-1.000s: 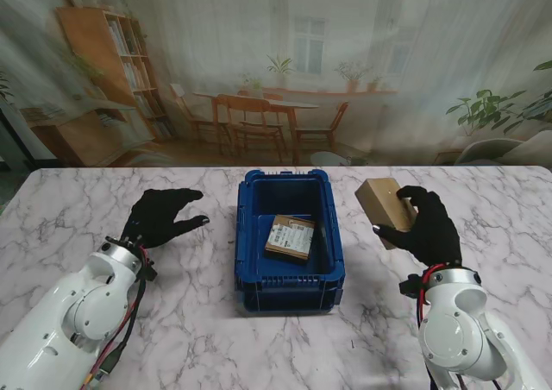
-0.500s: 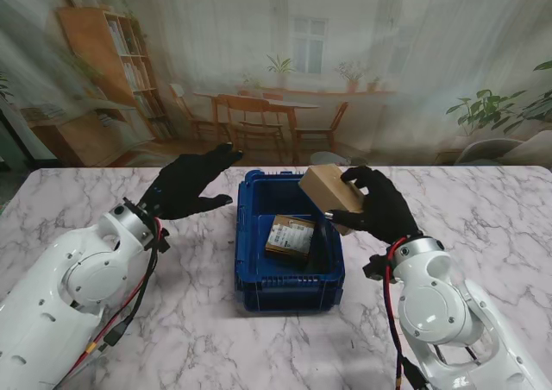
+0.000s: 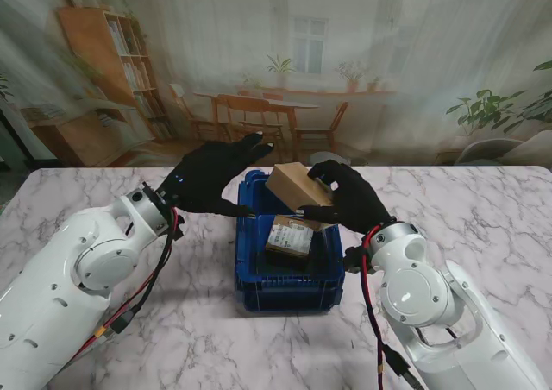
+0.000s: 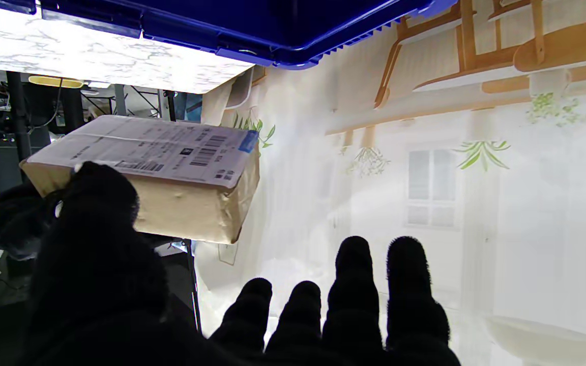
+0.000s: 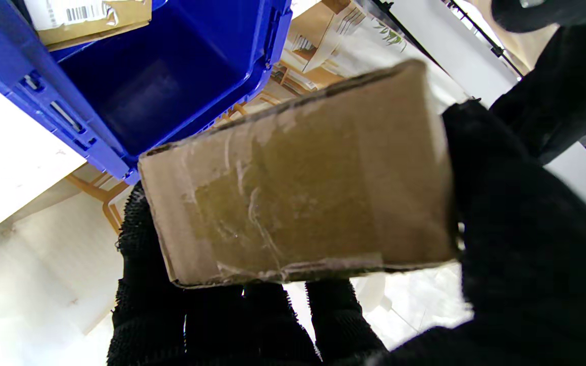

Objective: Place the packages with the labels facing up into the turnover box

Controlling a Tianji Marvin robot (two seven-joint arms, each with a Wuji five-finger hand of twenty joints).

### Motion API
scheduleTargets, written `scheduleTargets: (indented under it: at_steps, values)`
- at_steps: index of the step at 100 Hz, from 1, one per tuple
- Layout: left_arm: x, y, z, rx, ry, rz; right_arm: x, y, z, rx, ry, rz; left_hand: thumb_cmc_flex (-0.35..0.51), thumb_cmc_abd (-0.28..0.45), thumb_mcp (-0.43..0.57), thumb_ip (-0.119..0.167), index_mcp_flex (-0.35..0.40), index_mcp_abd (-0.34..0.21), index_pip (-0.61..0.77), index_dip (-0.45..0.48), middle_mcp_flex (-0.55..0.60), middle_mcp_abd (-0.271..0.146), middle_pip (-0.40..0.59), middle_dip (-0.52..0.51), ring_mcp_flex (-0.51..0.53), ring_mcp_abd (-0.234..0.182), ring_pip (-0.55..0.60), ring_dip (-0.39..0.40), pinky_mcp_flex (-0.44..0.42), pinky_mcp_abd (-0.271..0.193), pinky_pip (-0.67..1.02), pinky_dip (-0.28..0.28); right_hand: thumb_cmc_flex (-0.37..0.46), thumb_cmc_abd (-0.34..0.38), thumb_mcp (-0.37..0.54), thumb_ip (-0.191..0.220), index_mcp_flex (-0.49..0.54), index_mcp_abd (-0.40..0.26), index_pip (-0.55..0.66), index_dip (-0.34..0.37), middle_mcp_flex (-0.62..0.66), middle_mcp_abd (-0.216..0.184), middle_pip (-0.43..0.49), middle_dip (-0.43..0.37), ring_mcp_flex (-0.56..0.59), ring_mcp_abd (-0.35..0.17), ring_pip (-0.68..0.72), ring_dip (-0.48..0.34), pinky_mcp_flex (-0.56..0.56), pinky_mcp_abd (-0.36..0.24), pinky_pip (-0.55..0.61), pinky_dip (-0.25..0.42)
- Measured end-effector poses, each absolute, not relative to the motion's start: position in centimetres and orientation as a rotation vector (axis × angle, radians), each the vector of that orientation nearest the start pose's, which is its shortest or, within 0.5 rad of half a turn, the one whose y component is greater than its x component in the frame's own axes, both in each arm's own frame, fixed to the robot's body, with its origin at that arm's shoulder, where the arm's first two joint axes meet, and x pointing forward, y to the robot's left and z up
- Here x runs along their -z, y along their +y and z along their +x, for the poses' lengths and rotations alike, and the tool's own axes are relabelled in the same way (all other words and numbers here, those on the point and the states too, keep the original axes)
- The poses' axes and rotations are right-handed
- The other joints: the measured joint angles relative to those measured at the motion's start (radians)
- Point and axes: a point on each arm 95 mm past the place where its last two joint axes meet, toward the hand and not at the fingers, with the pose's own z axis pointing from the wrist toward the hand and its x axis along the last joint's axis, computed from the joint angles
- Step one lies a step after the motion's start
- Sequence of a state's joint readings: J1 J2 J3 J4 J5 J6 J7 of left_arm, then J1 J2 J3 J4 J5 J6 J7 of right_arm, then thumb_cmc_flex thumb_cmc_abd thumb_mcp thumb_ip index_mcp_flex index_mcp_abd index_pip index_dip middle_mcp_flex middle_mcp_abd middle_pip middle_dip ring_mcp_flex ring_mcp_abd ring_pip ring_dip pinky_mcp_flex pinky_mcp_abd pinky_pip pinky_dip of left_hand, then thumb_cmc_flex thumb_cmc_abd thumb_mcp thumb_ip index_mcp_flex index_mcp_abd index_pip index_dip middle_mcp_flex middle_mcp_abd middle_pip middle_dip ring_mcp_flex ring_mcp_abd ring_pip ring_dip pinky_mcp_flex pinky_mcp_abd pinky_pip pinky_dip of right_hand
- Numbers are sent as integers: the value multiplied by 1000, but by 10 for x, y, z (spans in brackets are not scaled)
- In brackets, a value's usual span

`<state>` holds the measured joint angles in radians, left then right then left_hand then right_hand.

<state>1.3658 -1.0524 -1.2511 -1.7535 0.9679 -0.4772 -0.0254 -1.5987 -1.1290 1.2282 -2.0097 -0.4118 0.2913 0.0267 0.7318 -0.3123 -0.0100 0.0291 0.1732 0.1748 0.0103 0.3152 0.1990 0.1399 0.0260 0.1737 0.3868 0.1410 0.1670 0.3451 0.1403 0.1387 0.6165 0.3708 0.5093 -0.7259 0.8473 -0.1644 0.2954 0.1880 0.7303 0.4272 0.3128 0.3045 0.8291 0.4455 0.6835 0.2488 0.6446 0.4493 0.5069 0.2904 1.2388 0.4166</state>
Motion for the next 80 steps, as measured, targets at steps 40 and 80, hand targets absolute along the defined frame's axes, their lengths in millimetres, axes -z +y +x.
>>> scheduleTargets:
  at_steps: [40, 80]
  values:
    - [172, -59, 412, 1840, 1685, -440, 204, 62, 380, 2398, -1309, -2087, 51, -23, 24, 0, 1, 6, 49, 65, -12, -43, 34, 1, 0, -11, 0, 0, 0, -22, 0, 2, 0, 0, 0, 0, 10, 0, -9, 0, 2, 1, 0, -4, 1, 0, 0, 0, 3, 1, 0, 0]
    - [174, -76, 420, 1817, 1717, -343, 204, 65, 380, 2324, -1293, -2087, 170, -7, 37, -9, 53, -86, 96, 144, 5, -89, 81, 31, 13, -36, -1, 27, 11, -23, 32, 23, 0, 0, 0, 0, 24, 13, -25, -1, 3, 17, 0, -6, 6, 14, 0, 0, 10, 14, 0, -1]
